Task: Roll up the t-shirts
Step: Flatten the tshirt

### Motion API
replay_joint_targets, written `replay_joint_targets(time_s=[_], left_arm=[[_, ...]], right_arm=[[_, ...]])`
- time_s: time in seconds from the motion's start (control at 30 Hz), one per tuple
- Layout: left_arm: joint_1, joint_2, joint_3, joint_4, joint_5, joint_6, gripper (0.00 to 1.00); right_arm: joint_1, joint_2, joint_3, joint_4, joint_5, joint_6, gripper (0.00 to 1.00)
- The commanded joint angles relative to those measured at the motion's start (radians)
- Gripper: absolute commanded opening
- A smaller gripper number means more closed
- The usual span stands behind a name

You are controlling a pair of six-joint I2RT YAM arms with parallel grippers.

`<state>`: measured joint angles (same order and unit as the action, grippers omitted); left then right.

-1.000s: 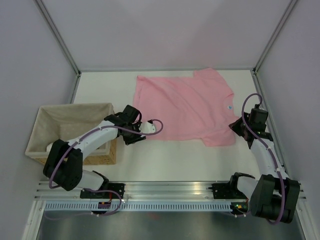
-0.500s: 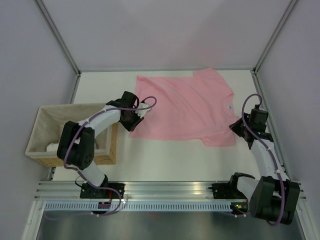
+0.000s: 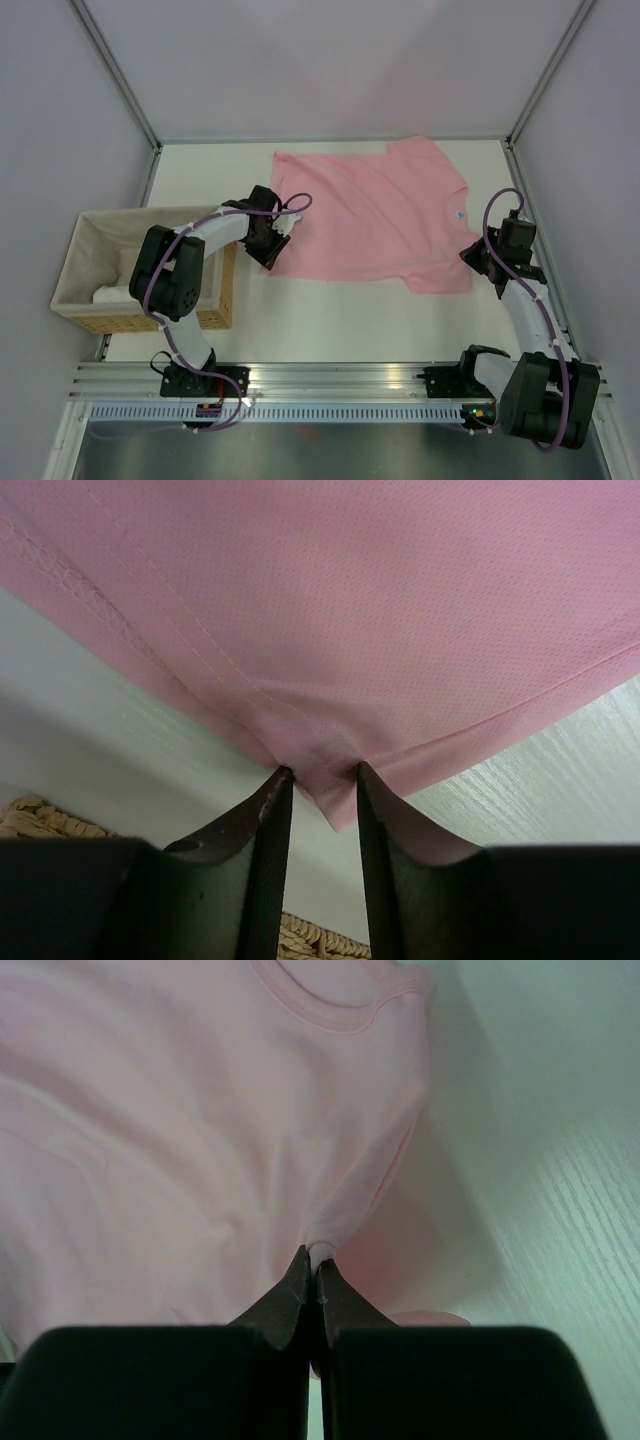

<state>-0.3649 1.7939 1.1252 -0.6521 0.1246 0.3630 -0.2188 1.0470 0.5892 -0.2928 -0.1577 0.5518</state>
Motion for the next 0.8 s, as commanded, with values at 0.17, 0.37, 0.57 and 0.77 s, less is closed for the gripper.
replay_joint_targets(time_s=[0.17, 0.37, 0.57, 0.77], left_arm=[[0.003, 0.019, 0.036, 0.032, 0.017, -0.038, 0.32], [0.003, -0.030, 0.030, 0.068, -0.013, -0.032, 0.40], [0.003, -0.016, 0.024, 0.078, -0.006, -0.019, 0.33], [0.001, -0.034, 0.019, 0.095, -0.032, -0.036, 0.30]], right_arm=[[-0.004, -0.016, -0.003, 0.020, 0.021, -0.015, 0.00], [-0.004, -0.012, -0.003, 0.020, 0.020, -0.016, 0.00], [-0.004, -0.013, -0.003, 0.018, 0.020, -0.021, 0.00], [-0.004, -0.015, -0.003, 0.017, 0.023, -0.021, 0.00]])
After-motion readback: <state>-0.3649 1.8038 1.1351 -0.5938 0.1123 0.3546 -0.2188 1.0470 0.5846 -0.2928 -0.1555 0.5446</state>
